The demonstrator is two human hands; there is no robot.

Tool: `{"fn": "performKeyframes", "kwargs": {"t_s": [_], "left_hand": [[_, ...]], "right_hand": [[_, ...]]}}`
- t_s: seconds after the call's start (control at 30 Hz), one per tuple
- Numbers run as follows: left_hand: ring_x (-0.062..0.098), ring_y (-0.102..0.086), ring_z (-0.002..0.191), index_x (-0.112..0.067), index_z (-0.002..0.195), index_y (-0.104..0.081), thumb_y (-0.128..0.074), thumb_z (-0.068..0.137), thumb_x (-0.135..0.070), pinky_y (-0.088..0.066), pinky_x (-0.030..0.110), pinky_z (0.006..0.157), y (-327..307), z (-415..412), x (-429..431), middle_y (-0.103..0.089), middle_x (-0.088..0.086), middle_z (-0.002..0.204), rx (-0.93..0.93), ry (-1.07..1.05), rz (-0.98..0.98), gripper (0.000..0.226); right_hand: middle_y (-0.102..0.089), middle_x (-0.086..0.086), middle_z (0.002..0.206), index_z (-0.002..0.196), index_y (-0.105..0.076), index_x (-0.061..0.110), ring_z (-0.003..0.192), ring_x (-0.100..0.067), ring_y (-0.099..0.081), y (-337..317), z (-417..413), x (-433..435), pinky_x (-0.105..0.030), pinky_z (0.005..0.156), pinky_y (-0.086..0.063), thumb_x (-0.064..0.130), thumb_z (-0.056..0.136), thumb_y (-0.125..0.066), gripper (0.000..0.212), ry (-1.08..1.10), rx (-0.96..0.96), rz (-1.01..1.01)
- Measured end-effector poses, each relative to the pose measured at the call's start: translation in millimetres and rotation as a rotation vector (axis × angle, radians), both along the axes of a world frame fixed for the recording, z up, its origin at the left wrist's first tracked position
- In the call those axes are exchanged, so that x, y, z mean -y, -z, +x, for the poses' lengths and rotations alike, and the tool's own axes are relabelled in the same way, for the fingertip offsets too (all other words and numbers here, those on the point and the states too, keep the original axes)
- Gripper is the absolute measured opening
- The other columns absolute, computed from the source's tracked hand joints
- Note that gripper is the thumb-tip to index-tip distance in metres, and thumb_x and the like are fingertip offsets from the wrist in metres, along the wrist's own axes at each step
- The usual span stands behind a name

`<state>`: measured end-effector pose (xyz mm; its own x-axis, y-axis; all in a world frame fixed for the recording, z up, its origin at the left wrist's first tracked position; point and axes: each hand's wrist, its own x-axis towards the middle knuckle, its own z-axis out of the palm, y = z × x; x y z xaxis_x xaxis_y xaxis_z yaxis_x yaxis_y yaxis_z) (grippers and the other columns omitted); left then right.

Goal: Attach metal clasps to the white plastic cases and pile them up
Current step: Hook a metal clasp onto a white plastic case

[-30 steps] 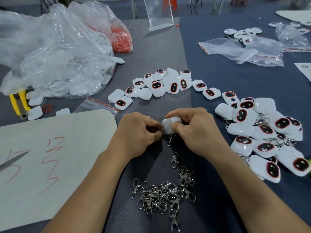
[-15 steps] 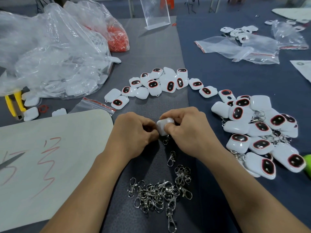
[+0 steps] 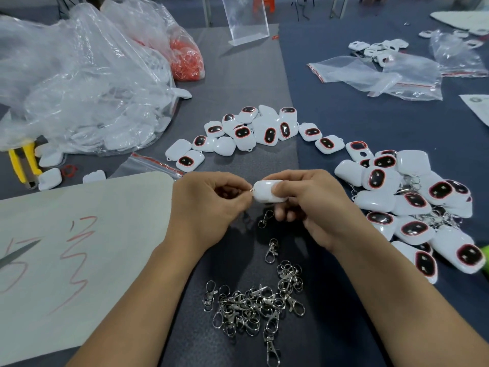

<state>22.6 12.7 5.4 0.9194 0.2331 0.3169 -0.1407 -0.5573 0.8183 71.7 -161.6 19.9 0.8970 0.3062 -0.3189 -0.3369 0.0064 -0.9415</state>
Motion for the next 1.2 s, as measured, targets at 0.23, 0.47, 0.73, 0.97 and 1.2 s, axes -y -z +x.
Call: {"fn": "performKeyframes", "kwargs": {"t_s": [0.23, 0.47, 0.73, 0.97, 1.2], "left_hand": [[0.005, -0.067, 0.076, -0.032, 0.09, -0.082, -0.085, 0.075, -0.006, -0.051, 0.013, 0.07, -4.3, 7.4, -2.8, -0.079, -0.004, 0.087, -0.137, 0.13, -0.451, 0.031], [0.004, -0.071, 0.078, -0.024, 0.079, -0.082, -0.084, 0.069, -0.017, -0.052, 0.015, 0.073, -8.7, 6.2, 3.3, -0.079, -0.002, 0.083, -0.084, 0.151, -0.506, 0.012], [-0.001, -0.064, 0.069, -0.03, 0.073, -0.081, -0.083, 0.076, -0.004, -0.048, 0.013, 0.069, -7.0, 8.7, -3.6, -0.075, -0.01, 0.072, -0.089, 0.161, -0.316, 0.026], [0.01, -0.06, 0.064, -0.027, 0.073, -0.071, -0.076, 0.078, -0.024, -0.047, 0.03, 0.062, -9.8, 2.8, -8.3, -0.066, -0.009, 0.068, 0.01, 0.152, 0.183, 0.008], [0.003, -0.071, 0.073, -0.027, 0.078, -0.082, -0.083, 0.078, -0.009, -0.051, 0.013, 0.069, -9.5, 5.2, -0.4, -0.078, -0.007, 0.078, -0.106, 0.124, -0.333, 0.018]], "right_hand": [[-0.071, -0.021, 0.075, 0.08, -0.08, 0.003, 0.043, -0.013, -0.05, -3.5, 5.5, 9.5, -0.018, 0.039, -0.037, -0.005, 0.09, -0.054, 0.029, 0.022, -0.185, 0.222], [-0.067, -0.019, 0.073, 0.097, -0.075, -0.005, 0.043, -0.012, -0.049, -3.5, 3.8, 8.4, -0.016, 0.038, -0.037, -0.003, 0.089, -0.051, 0.026, -0.04, -0.236, 0.312], [-0.072, -0.021, 0.078, 0.081, -0.082, 0.005, 0.042, -0.013, -0.049, -3.6, 0.3, 8.2, -0.02, 0.042, -0.035, -0.006, 0.089, -0.054, 0.031, -0.022, -0.103, 0.22], [-0.073, -0.018, 0.075, 0.088, -0.078, 0.002, 0.042, -0.016, -0.049, 0.3, -7.5, -0.1, -0.022, 0.042, -0.036, -0.006, 0.089, -0.057, 0.023, 0.05, -0.033, 0.201], [-0.067, -0.021, 0.073, 0.098, -0.074, -0.004, 0.043, -0.013, -0.047, -0.3, -3.7, 0.0, -0.019, 0.039, -0.032, -0.005, 0.092, -0.048, 0.027, 0.036, -0.164, 0.324]]}}
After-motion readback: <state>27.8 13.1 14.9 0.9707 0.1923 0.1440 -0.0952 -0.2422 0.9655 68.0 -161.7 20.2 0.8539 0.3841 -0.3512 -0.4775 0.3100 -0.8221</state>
